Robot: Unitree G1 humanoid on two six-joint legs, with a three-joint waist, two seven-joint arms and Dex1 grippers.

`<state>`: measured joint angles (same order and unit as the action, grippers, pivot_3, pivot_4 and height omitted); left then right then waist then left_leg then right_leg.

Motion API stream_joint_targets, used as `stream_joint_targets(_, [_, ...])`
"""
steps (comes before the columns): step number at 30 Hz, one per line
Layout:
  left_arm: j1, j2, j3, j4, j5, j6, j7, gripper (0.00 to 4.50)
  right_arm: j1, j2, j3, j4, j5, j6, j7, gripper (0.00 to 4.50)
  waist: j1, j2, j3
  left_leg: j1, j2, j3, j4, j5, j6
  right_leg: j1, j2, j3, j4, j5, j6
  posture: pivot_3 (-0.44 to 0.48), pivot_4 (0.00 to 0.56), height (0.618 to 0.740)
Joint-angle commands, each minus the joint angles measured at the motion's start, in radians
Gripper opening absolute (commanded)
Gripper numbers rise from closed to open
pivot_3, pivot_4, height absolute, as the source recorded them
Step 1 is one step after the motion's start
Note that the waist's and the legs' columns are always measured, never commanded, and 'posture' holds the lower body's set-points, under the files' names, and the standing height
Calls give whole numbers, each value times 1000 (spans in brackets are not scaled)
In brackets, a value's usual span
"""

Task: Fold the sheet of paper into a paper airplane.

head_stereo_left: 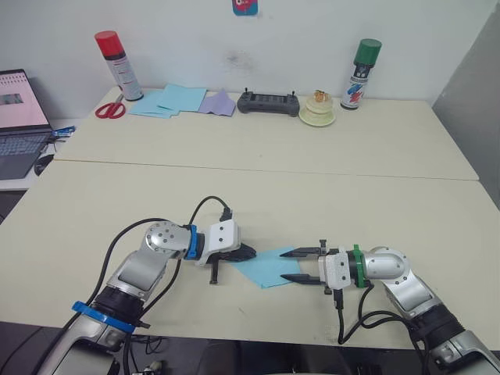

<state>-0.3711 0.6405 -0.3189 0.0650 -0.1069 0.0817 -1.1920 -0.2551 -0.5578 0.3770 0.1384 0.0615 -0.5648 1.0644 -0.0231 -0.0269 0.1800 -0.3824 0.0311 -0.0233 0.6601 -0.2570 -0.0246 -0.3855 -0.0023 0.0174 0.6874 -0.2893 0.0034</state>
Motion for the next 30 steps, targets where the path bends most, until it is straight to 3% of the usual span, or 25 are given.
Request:
stream_joint_targets(1, [8,8,-16,3,27,10,-5,0,13,-30,-10,-43,31,-41,30,2015,0,0,0,0,0,0,0,0,0,0,0,0,0,0,0,0,150,740])
stream_joint_targets(14, [-1,2,-17,10,28,12,-1,0,19,-40,-25,3,9,-40,-4,2015,-1,0,0,0,0,0,0,0,0,0,0,0,0,0,0,0,150,740])
stream_joint_targets(23, [-7,-3,-21,16,28,11,-4,0,-1,13,-9,-29,23,0,-20,2015,-1,0,0,0,0,0,0,0,0,0,0,0,0,0,0,0,150,740])
stream_joint_targets(30, [-14,-8,-22,25,31,7,-1,0,-67,69,27,46,-53,-54,-29,2015,0,0,0,0,0,0,0,0,0,0,0,0,0,0,0,0,150,740])
